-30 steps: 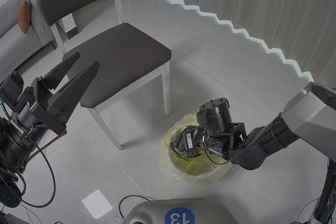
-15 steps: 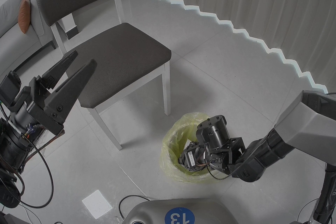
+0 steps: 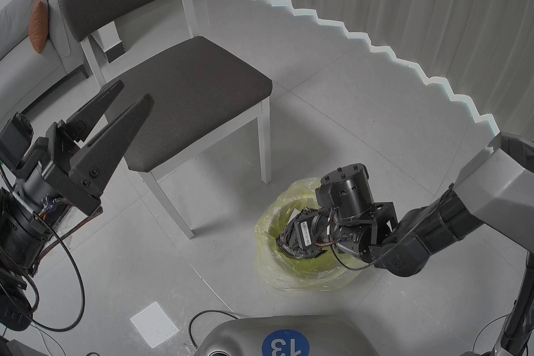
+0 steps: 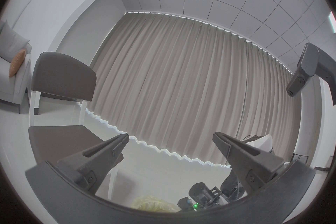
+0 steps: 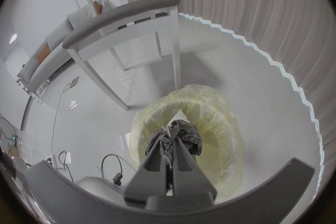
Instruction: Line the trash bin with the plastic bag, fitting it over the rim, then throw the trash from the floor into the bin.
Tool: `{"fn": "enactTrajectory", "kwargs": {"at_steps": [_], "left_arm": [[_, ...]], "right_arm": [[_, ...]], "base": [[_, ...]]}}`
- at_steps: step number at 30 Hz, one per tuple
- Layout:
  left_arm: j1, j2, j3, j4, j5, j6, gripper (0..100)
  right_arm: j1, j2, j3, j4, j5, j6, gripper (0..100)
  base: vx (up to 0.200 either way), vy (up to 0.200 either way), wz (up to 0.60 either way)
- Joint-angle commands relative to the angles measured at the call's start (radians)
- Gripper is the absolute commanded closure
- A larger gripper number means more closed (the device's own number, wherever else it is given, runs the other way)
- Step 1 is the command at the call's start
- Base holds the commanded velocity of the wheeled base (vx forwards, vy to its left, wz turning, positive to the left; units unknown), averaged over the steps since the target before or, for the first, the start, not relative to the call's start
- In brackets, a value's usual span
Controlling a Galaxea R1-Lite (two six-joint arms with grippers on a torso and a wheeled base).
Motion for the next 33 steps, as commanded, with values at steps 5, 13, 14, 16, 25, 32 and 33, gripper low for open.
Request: {"fn": "enactTrajectory", "kwargs": {"at_steps": [5,13,14,16,25,32,33], "left_arm": [[0.000,0.001,0.001,0.000,-0.001,-0.002,0],[0.000,0.001,0.000,-0.003,-0.001,-0.002,0],[0.001,0.001,0.000,-0.005,-0.001,-0.002,0],[0.001,0.001,0.000,-0.011,-0.001,-0.002,0],[-0.002,0.000,0.003,-0.017,0.001,-0.002,0],[-0.005,-0.002,0.009,-0.019,-0.001,-0.002,0],[-0.005,-0.002,0.009,-0.019,-0.001,-0.002,0]], "right_arm": [[-0.067,0.143,-0.115,0.001,0.014,-0.004,100],[-0.069,0.160,-0.069,-0.004,0.022,0.001,100],[-0.067,0.157,-0.052,-0.005,0.022,0.001,100],[-0.067,0.147,-0.012,-0.005,0.022,0.001,100],[-0.081,0.102,0.043,-0.027,0.021,0.005,100],[-0.107,0.177,-0.058,-0.076,0.021,-0.004,100],[-0.116,0.179,-0.061,-0.076,0.019,-0.004,100]], "base": [[0.000,0.000,0.00],[0.000,0.000,0.00],[0.000,0.000,0.00],[0.000,0.000,0.00],[0.000,0.000,0.00],[0.000,0.000,0.00],[0.000,0.000,0.00]]}}
